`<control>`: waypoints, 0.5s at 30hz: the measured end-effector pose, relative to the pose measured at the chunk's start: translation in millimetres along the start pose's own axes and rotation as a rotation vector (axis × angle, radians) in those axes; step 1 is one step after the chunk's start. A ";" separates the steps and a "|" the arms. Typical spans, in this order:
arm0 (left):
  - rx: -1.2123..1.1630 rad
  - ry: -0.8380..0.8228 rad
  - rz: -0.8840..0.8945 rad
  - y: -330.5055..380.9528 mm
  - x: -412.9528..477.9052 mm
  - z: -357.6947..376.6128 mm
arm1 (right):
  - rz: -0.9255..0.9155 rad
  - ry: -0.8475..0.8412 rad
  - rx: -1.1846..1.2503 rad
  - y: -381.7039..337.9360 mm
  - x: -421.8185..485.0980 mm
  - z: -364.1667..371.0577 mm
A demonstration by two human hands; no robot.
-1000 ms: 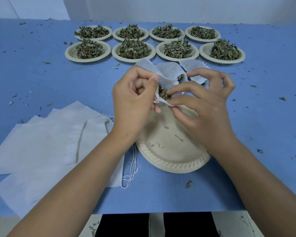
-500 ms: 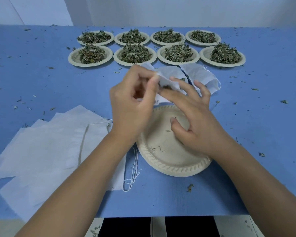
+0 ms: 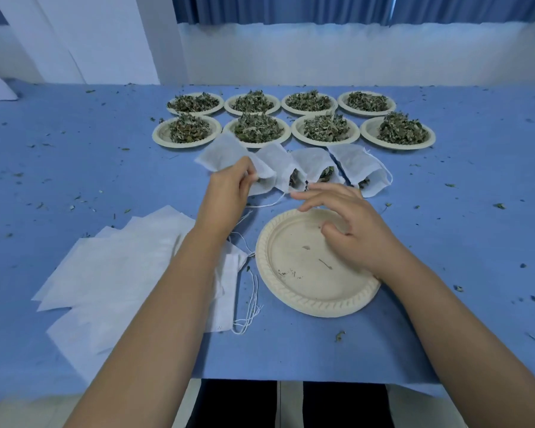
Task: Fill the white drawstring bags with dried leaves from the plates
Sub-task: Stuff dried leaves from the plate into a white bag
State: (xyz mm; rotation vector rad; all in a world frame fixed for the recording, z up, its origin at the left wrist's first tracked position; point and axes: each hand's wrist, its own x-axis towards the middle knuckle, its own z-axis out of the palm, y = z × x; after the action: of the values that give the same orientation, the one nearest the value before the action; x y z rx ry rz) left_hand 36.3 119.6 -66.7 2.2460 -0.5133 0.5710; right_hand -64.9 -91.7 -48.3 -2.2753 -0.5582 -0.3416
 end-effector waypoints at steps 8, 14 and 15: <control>0.014 -0.015 -0.138 -1.7 -3.7 4.1 | 0.109 -0.028 0.076 7.3 -2.3 -1.6; 0.026 0.040 -0.201 -3.2 -1.9 4.7 | 0.138 0.055 0.122 11.2 -2.2 -2.6; 0.025 0.064 -0.198 -2.6 -1.8 4.1 | 0.149 0.055 0.118 12.4 -1.8 -2.3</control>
State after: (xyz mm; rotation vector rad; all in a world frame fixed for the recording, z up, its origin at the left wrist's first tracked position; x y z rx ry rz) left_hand 37.2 118.5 -71.7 2.2617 -0.2490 0.5471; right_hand -60.5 -101.6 -55.1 -2.1713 -0.3685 -0.2885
